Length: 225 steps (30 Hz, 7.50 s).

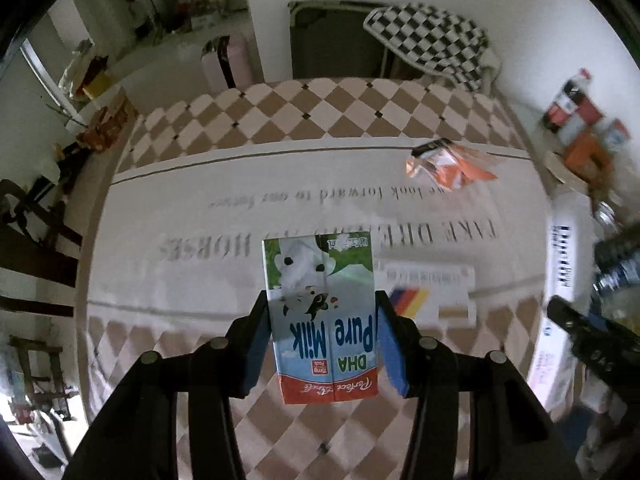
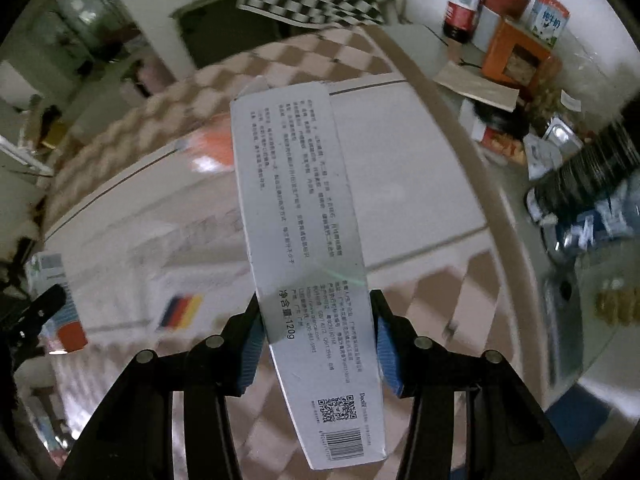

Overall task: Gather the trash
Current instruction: 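Carry the milk carton and leaflet over the trash bin and open both tools, then swing both tools back up toward the table, then grasp the striped medicine box with the left tool while the right tool grasps the orange bag, then carry the medicine box and orange bag over the bin and open both tools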

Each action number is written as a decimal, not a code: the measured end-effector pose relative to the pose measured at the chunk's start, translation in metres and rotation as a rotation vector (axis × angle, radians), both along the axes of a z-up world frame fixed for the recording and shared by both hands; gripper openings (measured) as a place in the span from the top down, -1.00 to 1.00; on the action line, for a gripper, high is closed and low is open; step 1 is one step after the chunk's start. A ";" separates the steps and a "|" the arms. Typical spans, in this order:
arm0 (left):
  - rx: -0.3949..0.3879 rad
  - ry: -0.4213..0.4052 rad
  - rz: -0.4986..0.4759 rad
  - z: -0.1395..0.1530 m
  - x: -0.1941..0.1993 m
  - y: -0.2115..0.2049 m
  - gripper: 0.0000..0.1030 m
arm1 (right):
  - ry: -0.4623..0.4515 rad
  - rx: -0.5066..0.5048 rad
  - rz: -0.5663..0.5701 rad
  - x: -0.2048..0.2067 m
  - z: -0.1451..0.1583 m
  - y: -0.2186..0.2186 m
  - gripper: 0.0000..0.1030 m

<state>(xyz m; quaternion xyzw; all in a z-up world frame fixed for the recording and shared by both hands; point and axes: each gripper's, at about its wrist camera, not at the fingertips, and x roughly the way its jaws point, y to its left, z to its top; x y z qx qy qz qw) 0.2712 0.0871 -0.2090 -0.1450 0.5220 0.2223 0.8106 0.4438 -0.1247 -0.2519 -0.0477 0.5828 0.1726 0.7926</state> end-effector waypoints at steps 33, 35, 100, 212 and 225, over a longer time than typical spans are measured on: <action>-0.505 0.319 0.092 -0.310 -0.334 -0.016 0.11 | 0.615 0.002 0.067 -0.473 -0.256 -0.018 0.01; -0.567 0.343 0.089 -0.362 -0.325 -0.010 0.10 | 0.638 -0.022 0.056 -0.466 -0.308 -0.013 0.01; -0.152 0.179 0.051 -0.127 -0.393 -0.061 -0.86 | 0.179 -0.107 0.222 -0.481 -0.110 -0.009 -0.98; -0.057 -0.003 -0.028 -0.039 -0.252 -0.014 -0.39 | 0.060 0.240 0.006 -0.296 0.020 -0.009 0.97; -0.275 0.242 0.074 -0.226 -0.329 -0.030 -0.40 | 0.351 0.142 -0.007 -0.431 -0.165 -0.054 0.97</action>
